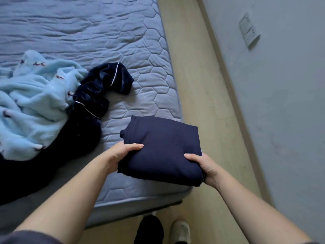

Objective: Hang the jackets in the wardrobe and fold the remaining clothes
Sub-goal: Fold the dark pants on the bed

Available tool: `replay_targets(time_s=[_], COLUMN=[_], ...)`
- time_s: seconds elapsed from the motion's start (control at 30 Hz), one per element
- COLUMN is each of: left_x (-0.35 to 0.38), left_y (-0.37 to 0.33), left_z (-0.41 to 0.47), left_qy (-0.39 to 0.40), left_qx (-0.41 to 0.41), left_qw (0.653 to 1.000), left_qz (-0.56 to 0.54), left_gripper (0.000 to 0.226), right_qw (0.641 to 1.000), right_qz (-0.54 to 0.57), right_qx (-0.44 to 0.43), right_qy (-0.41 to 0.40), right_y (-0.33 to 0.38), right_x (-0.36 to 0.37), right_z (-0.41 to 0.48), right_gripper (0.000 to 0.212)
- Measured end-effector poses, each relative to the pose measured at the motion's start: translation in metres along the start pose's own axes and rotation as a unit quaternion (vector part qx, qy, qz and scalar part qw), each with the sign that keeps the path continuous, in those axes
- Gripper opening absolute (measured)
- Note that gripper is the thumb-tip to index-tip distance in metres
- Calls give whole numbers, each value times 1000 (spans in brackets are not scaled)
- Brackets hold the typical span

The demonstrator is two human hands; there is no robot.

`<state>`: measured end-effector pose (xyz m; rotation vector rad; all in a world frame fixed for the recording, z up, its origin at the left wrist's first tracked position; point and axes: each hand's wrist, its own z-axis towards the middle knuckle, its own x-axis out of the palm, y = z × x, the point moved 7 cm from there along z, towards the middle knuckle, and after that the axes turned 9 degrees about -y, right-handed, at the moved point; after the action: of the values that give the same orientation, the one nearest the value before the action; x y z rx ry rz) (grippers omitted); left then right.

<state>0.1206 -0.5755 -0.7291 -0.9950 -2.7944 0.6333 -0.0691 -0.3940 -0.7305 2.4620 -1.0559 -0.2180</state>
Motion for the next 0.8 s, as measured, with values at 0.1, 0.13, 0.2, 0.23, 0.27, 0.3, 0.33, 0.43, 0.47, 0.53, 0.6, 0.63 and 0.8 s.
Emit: replay_targets(time_s=[0.1,0.13,0.2,0.23,0.27,0.3,0.33,0.43,0.47,0.53,0.6,0.63,0.8], left_x=[13,19,31,38,45,52,60,91,103,127,151,164,236], left_y=[-31,-41,-62,-72,-83,-91,-98,-98,-92,-77,-56,-42,64], left_z=[-96,-131,-201,-235,-266,-296,-325,-400,-420,-457,-496,-518,-627], left_qy=[-8,-10,-4,7,19,31,47,130,158,210,255,278,423], left_qx=[0,-1,14,29,53,82,112,147,142,137,148,156,175], left_qw=[999,998,996,995,994,992,989,976,972,960,940,927,835], left_qz=[52,67,89,93,93,91,88,92,101,127,171,197,306], left_gripper=[41,40,39,39,39,39,40,48,48,37,25,24,38], right_qw=[999,998,998,997,996,994,990,972,961,933,902,881,745], right_qz=[34,43,56,68,85,104,124,187,216,282,349,388,548], right_qx=[37,40,27,12,-8,-29,-53,-121,-145,-176,-189,-194,-246], right_qy=[-12,-16,-23,-27,-30,-34,-41,-79,-97,-135,-171,-189,-289], right_y=[15,21,35,41,47,51,53,37,25,-9,-55,-83,-234], right_x=[-19,-25,-37,-44,-50,-55,-61,-79,-87,-98,-101,-103,-108], right_z=[-105,-143,-217,-253,-290,-326,-361,-455,-482,-533,-579,-603,-717], right_gripper=[44,43,38,37,35,32,30,34,42,52,50,47,33])
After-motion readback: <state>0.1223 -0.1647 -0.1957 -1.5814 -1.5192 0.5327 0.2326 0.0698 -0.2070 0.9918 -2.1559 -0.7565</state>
